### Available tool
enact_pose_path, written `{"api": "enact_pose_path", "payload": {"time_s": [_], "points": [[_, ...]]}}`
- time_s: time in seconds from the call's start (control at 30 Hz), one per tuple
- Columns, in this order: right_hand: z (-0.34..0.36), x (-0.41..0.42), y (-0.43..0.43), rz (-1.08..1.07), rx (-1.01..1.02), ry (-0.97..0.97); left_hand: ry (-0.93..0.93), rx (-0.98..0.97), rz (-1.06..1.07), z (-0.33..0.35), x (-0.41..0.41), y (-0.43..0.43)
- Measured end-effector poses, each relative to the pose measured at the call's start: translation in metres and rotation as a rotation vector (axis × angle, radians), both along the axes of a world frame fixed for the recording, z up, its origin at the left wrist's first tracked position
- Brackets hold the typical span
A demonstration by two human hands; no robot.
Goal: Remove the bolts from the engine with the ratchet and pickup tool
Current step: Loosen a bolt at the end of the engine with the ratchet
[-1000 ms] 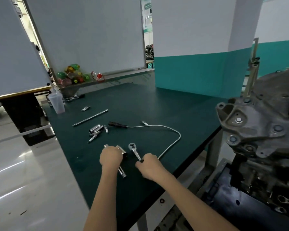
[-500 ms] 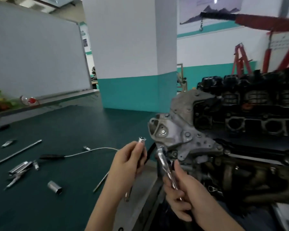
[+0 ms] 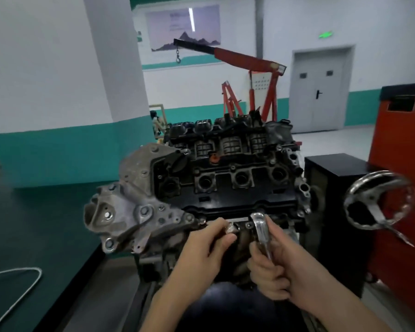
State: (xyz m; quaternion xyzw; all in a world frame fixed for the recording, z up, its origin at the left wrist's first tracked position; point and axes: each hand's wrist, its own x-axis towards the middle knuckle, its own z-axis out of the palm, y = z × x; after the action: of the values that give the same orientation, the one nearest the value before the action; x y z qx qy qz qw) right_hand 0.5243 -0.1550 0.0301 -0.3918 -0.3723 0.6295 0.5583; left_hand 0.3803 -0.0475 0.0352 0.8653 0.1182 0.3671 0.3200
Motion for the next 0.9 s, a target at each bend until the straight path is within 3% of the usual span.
{"api": "enact_pose_path", "payload": {"time_s": [0.5, 0.7, 0.9], "points": [[0.001, -0.003, 0.001, -0.143, -0.11, -0.46, 0.146, 0.162, 0.074, -0.003, -0.01, 0.006], [0.002, -0.007, -0.007, -0.089, -0.093, -0.478, 0.231, 0.014, -0.108, 0.007, -0.012, 0.006], [0.004, -0.007, -0.018, -0.042, -0.125, -0.387, 0.159, 0.152, -0.015, 0.0, -0.008, -0.011]]}}
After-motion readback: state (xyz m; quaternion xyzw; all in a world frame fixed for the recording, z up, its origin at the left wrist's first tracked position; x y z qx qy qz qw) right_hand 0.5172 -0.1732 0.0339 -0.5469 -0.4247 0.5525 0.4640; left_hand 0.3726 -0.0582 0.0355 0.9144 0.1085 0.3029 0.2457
